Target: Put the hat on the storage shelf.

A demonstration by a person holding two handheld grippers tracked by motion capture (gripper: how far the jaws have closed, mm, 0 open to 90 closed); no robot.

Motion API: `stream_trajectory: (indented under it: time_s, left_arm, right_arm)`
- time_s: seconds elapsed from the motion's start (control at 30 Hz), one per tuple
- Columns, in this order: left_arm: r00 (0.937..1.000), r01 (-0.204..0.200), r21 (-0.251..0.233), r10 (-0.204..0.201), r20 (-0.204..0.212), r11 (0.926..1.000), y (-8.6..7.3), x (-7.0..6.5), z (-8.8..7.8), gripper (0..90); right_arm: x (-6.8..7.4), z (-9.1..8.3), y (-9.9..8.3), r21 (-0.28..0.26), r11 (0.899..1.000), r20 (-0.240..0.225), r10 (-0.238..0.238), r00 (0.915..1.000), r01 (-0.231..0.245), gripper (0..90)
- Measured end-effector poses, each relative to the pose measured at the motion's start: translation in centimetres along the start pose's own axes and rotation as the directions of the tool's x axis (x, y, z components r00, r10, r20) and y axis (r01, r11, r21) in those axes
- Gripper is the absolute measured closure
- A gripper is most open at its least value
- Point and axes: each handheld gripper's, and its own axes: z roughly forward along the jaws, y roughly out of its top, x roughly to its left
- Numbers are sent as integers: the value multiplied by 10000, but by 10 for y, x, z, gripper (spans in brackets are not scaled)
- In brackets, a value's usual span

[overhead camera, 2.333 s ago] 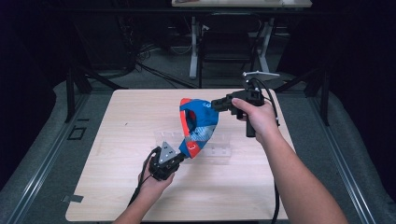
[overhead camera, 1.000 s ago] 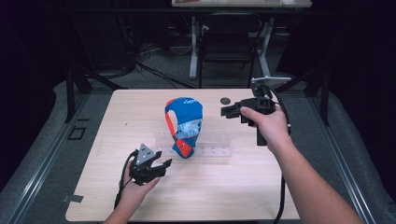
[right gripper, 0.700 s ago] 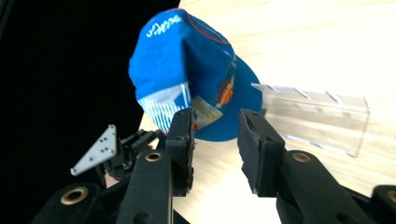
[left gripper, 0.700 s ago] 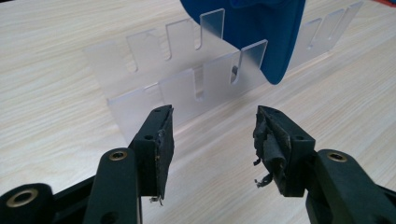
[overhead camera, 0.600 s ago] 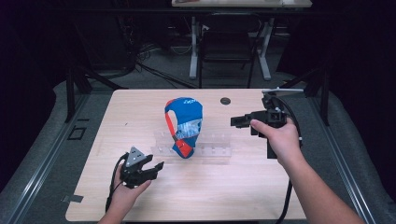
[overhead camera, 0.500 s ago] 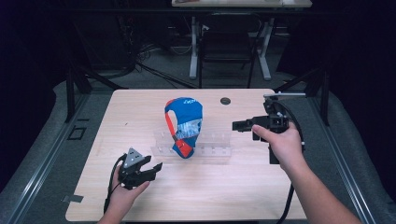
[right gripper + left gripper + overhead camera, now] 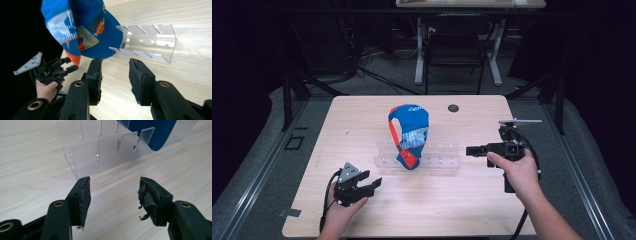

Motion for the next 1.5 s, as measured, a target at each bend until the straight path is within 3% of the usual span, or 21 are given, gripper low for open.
stream_trajectory:
  time_s: [0.23,0.37,0.57,0.87,1.03,1.5]
  left_arm:
    - [10000,5,113,-5,37,9999,-5,1,1,416]
    - [10000,-1,277,-1,52,9996,-7,2,2,416]
    - [9999,-72,277,70,81,9996,-9,3,3,413]
    - [10000,-23,263,21,78,9997,-12,3,5,406]
    - [10000,-15,330,12,80,9995,-12,3,5,404]
    - [10000,-54,206,54,-18,9998,-13,3,6,395]
  right_arm:
    - [-8,6,-20,-353,9988,6,-327,9995,327,556]
    - [-15,16,-33,-465,9963,468,-702,9964,723,518]
    - [-26,30,-52,-575,9943,617,-860,9944,895,456]
    - [-42,44,-78,-968,9845,1396,-1320,9814,1462,429]
    - [-52,48,-90,-1279,9810,1334,-1285,9827,1457,424]
    - [-62,55,-107,-1505,9636,1858,-1919,9637,2209,419]
